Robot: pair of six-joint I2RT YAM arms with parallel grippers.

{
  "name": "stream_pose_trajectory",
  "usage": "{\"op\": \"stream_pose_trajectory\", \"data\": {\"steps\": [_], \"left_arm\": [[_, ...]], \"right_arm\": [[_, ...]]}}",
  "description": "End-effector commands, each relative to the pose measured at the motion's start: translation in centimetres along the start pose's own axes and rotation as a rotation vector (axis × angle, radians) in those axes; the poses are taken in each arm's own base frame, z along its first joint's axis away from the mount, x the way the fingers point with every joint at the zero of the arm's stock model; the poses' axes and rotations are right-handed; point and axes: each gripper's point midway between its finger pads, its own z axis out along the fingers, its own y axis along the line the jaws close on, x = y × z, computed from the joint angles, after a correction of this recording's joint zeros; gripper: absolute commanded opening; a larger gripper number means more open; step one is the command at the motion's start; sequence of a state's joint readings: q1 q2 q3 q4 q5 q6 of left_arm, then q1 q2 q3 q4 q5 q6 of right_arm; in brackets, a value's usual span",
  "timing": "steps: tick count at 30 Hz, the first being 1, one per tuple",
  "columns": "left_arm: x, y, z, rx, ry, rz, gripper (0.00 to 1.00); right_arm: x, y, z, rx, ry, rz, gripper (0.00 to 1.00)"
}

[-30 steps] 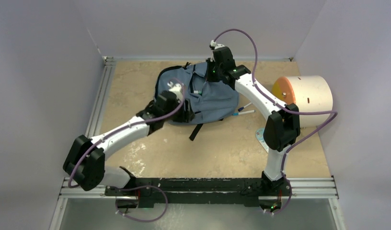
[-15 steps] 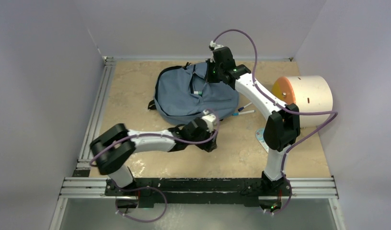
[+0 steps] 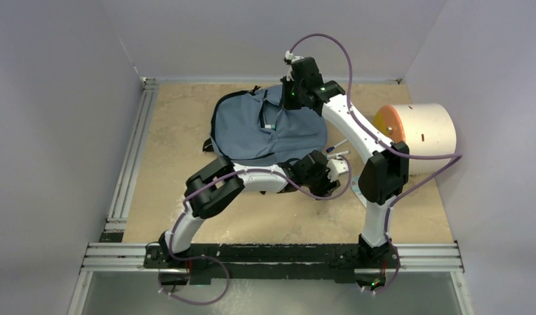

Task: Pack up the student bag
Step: Pick up the stationery from the center of the board.

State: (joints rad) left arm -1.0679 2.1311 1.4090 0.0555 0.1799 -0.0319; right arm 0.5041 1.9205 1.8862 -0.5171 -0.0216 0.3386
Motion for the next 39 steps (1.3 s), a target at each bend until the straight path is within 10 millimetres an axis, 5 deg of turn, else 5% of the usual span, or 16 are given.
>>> {"op": "stream_pose_trajectory", "data": {"steps": [1,12,26,33,39], "left_arm": [[-4.5,0.5,1.5,0.028,-0.149,0.291,0.52],[-10.3,5.7,3.8,0.073,-0.336,0.36,0.52],[-11.8,10.7,6.6,0.043,-0.365,0.364,0.52],[-10.6,11.7,8.0,0.06,-0.308,0.321,0.52],[-7.3,11.5,8.8,0.098,-0.202,0.254,0.51]], "right_arm": [[-3.8,3.0,-2.8,-0.109,-0.1,-0.029,0.0],[-5.0,2.4,-3.6,-0.083,-0.121,-0.043,0.0],[-5.6,3.1,-3.6,-0.111,-0.111,-0.037,0.0],[-5.2,3.1,-3.7,-0.116,-0.107,-0.034,0.0],[-5.3,3.3,-3.9,-0.125,-0.112,-0.032,0.0]]}}
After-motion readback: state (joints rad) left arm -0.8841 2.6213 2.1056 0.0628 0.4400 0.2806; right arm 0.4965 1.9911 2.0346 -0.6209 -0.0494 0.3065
